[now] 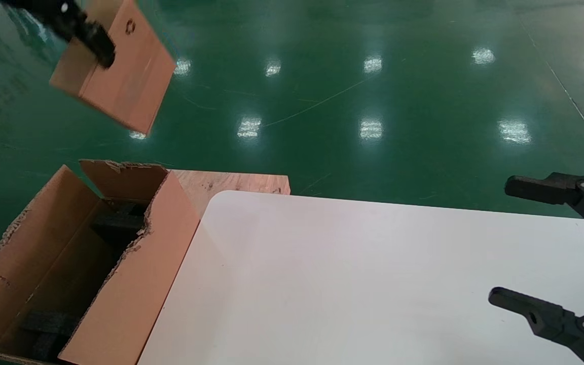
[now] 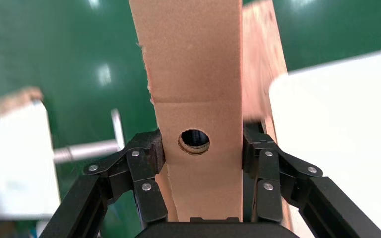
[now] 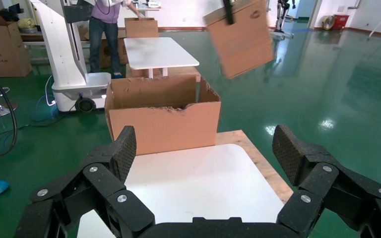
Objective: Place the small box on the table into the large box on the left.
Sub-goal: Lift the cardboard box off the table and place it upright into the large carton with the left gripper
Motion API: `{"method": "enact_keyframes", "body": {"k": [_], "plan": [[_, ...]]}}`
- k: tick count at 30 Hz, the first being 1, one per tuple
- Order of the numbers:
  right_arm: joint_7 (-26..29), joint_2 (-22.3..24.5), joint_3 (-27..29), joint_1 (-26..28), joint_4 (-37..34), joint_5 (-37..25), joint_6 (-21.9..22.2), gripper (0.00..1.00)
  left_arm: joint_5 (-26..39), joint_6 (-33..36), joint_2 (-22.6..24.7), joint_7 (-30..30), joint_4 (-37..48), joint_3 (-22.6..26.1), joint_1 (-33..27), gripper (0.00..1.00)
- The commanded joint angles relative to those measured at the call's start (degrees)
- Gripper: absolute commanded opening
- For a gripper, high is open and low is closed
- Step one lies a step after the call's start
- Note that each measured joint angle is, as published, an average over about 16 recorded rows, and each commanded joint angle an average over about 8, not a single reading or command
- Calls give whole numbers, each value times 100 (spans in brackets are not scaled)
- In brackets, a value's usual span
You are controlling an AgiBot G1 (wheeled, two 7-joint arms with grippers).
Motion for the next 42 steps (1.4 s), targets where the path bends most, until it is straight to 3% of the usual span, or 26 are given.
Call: {"method": "enact_keyframes", "body": {"k": [1, 12, 24, 30, 42], "plan": [[0, 0, 0, 0, 0, 0, 0, 100, 27, 288, -34, -89, 40, 42, -8, 0], [0, 0, 0, 0, 0, 0, 0, 100, -190, 747, -731, -555, -736, 620, -492, 0], [0, 0, -1, 0, 0, 0, 0, 100, -1442, 599, -1826, -2277, -3818, 2322, -1294, 0], [0, 0, -1, 0, 0, 1, 0, 100, -1323, 370, -2083, -2747, -4524, 2667, -1335, 0], [-1, 0, -1, 0, 0, 1, 0, 100, -544, -83, -2536, -2977, -5038, 3188, -824, 0]]}}
